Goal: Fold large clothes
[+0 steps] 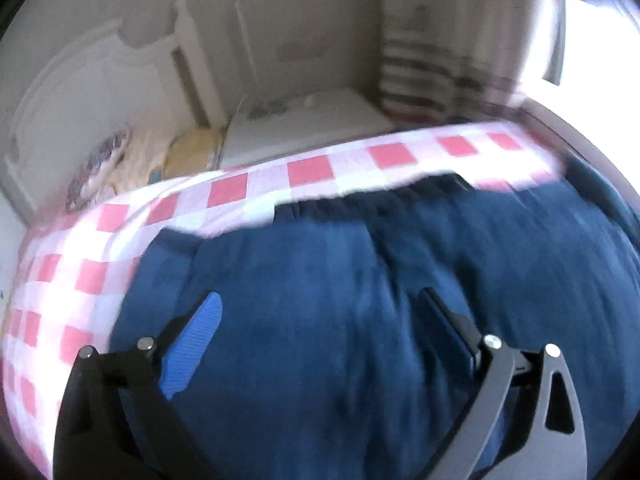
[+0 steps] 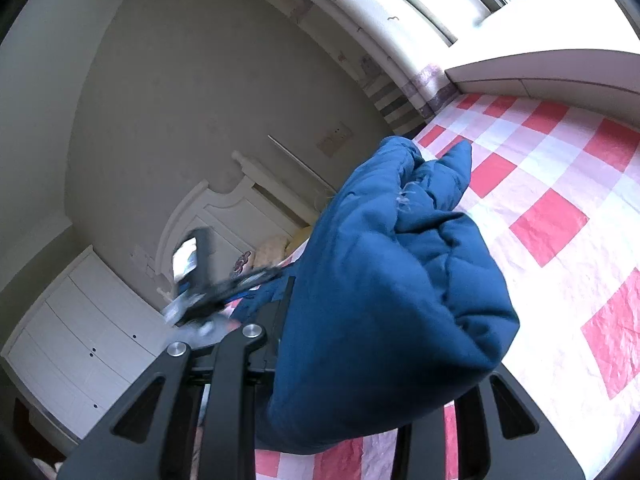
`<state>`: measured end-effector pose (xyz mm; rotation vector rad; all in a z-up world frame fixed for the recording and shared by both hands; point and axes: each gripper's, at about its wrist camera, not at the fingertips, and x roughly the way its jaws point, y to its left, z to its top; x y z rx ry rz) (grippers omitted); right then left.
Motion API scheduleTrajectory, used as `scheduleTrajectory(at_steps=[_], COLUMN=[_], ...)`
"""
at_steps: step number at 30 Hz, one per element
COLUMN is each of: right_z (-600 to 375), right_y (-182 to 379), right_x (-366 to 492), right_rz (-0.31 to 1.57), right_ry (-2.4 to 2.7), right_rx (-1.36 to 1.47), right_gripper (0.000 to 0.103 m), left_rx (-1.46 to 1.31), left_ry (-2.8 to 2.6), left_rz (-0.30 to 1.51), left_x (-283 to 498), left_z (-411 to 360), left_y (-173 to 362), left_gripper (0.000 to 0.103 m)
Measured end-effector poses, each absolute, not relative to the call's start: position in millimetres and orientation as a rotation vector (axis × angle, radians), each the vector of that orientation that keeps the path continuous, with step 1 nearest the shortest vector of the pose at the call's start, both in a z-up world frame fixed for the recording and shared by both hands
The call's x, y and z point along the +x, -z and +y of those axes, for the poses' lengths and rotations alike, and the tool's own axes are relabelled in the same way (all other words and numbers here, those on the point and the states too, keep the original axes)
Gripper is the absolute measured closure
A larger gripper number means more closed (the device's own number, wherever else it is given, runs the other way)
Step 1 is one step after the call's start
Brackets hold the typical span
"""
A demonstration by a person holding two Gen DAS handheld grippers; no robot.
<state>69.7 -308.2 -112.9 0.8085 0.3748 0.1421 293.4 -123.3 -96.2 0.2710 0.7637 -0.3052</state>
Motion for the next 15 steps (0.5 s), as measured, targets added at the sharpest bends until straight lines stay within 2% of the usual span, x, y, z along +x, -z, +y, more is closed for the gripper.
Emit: scheduleTrajectory(at_steps=[3,8,12,15], right_z=[-303,-285,-243,-198], right_y=[106,92,56,26], right_x=[69,74,76,86], right_rz=[0.368,0.377,0.363,0.361], right_ry=[-0.136,-0.123,-0.106,-0.101], right_rx=[0.776,0.707,0.517,0.339], right_gripper=[0.069,0.069,0.069,0.069], left_rx=[0.25,0.341,0.241,0.054], left_ry=[0.381,0.371,0.475,0.437], left_rz=[0.721,0.688,0.746,0.676], left_x=[232,182,178,187], left_z=[-104,-103,-67,4], left_y=[100,147,133,98], left_gripper=[0.003,0.002,0.002,0.003])
